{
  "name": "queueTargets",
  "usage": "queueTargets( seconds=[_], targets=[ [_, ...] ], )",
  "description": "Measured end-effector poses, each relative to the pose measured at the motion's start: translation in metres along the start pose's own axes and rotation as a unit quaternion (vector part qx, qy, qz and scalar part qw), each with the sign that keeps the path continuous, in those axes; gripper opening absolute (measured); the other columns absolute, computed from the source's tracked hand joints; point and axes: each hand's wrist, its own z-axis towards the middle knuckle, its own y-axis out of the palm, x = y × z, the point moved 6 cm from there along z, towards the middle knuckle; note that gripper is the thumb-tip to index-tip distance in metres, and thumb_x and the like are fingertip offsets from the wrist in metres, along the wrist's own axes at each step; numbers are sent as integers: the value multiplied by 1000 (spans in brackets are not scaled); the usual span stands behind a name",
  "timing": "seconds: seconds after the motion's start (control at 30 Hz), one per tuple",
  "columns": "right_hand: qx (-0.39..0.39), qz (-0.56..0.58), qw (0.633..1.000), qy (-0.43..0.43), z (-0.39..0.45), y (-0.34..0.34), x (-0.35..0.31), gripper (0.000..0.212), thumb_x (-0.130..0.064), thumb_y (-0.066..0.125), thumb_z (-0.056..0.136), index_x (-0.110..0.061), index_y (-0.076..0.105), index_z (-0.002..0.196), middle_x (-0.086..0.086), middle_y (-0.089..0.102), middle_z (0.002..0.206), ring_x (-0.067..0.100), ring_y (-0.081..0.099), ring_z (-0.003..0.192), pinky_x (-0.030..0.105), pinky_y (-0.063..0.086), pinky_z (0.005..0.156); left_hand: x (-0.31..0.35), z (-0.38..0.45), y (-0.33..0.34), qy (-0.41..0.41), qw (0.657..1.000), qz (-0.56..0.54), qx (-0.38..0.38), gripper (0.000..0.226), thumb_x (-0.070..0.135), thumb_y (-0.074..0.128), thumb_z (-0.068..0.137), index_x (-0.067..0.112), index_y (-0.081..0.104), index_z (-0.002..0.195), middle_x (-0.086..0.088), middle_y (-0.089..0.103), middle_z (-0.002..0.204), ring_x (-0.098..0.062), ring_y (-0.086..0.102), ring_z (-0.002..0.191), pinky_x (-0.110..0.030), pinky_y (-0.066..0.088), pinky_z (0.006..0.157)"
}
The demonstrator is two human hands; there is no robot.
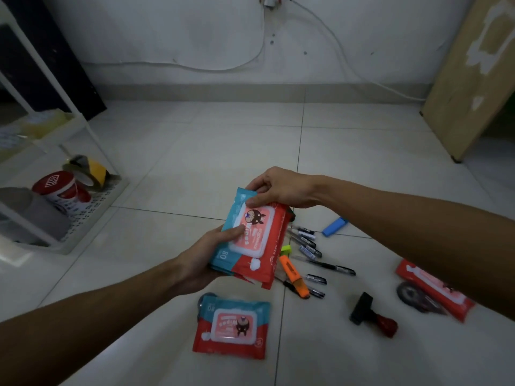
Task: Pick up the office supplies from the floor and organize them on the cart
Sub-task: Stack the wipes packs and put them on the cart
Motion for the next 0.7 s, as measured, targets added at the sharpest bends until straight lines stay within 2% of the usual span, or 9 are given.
queueTargets(
  seconds=[0.17, 0.23, 0.37, 0.47, 0.57, 0.63, 0.7],
  targets=[
    [18, 31, 999, 20, 10, 1, -2, 35, -20, 71, 90, -5, 62, 120, 14, 74, 99, 21, 74, 83, 27, 61, 68, -2, 5, -9, 5, 1000, -19, 7, 42, 30, 64, 83, 15, 56, 121, -9, 76, 100, -23, 74, 84, -36, 62, 69],
    [30, 12, 999, 13, 16, 3, -3, 38, -21, 72, 89, -5, 62, 122, 13, 74, 102, 20, 75, 86, 27, 61, 69, -2, 6, -14, 8, 1000, -25, 13, 43, 29, 65, 81, 15, 56, 121, -9, 75, 99, -23, 74, 83, -35, 62, 67],
    [106, -71, 991, -43, 29, 4, -12, 53, -34, 68, 91, -13, 53, 137, 3, 59, 129, 15, 61, 110, 23, 55, 78, -7, 9, -29, 22, 998, -35, 51, 48, 25, 67, 82, 18, 54, 128, -11, 74, 108, -26, 73, 91, -38, 61, 70],
    [181, 37, 982, 30, 34, 6, 7, 67, -50, 60, 93, -14, 41, 145, 6, 49, 142, 18, 52, 116, 34, 47, 87, -14, 9, -44, 35, 991, -64, 116, 42, 21, 65, 90, 20, 52, 130, -10, 72, 113, -28, 73, 95, -40, 61, 72],
    [100, 206, 964, 134, 33, 42, 35, 57, -50, 61, 93, -8, 55, 131, 11, 58, 133, 25, 60, 109, 42, 52, 88, -16, 7, -57, 66, 983, -73, 156, 46, 20, 64, 92, 20, 48, 134, -9, 70, 117, -26, 72, 97, -38, 61, 72],
    [41, 280, 948, 149, 31, 76, 36, 44, -40, 62, 95, -6, 62, 123, 14, 67, 121, 31, 66, 108, 46, 55, 92, -16, 7, -59, 79, 983, -52, 157, 50, 20, 66, 90, 22, 46, 136, -8, 68, 119, -26, 71, 101, -38, 61, 76],
    [28, 316, 938, 138, 33, 99, 28, 37, -26, 62, 96, -4, 62, 126, 16, 69, 122, 33, 66, 112, 48, 54, 94, -18, 9, -57, 79, 986, -13, 146, 53, 18, 69, 88, 23, 46, 135, -8, 68, 119, -26, 70, 103, -42, 60, 83]
  ],
)
